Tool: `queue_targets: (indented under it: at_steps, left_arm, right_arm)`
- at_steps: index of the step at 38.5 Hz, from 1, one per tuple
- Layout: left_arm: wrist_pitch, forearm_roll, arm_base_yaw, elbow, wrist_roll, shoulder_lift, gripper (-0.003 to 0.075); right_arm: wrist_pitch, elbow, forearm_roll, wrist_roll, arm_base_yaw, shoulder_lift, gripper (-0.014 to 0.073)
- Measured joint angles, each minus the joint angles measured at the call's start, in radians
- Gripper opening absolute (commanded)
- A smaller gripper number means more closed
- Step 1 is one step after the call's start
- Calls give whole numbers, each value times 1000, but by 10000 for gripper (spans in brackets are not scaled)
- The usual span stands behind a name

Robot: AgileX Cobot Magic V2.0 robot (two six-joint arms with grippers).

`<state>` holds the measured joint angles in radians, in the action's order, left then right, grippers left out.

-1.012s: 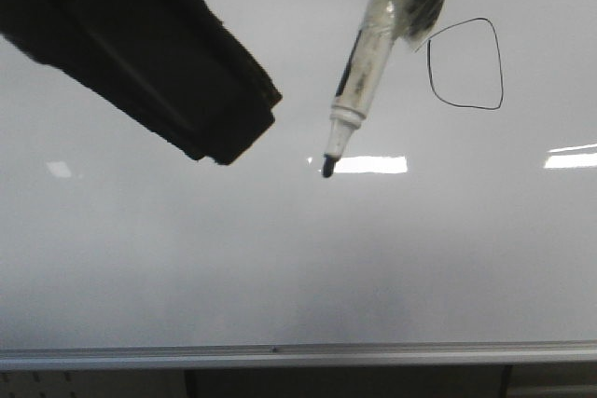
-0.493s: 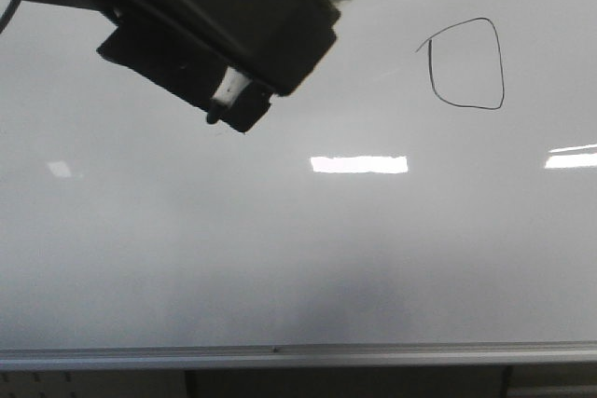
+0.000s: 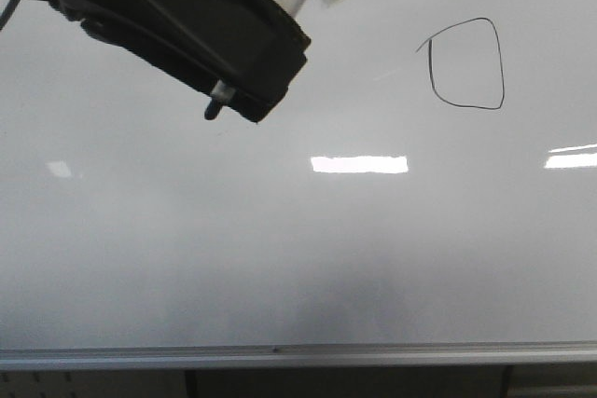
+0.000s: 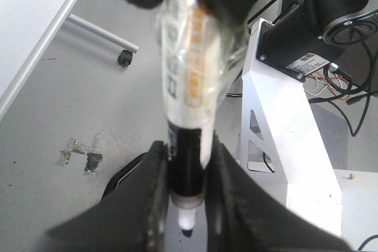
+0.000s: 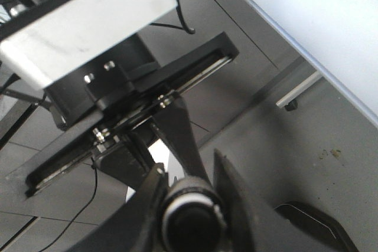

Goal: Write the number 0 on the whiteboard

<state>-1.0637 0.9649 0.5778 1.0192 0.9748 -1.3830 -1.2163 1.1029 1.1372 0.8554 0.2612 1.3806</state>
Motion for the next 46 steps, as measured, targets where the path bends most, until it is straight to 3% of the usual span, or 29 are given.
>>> queue_targets:
  at_steps: [7, 10, 18, 26, 31, 36, 42, 46]
  left_arm:
    - [-1, -17, 0, 0, 0, 0, -19]
    - [-1, -52, 0, 2, 5, 0, -20]
    - [32, -183, 0, 2, -13, 1, -19]
    - [149, -441, -31, 2, -265, 1, -19]
    - [199, -638, -119, 2, -508, 1, -20]
    - [220, -755, -246, 2, -667, 1, -19]
    - [231, -789, -395, 2, -722, 1, -19]
    - [251, -791, -491, 2, -729, 1, -20]
  right_arm:
    - [0, 0, 0, 20, 0, 0, 283]
    - [0, 4, 0, 27, 2, 0, 353]
    - [32, 10, -11, 56, 2, -52, 352]
    - [175, -10, -143, 45, 2, -204, 349]
    - [360, -107, -222, 18, 2, -355, 327]
    - [565, -267, -237, 12, 2, -519, 275]
    - [793, -473, -237, 12, 2, -706, 179]
    - [901, -594, -237, 12, 2, -830, 57]
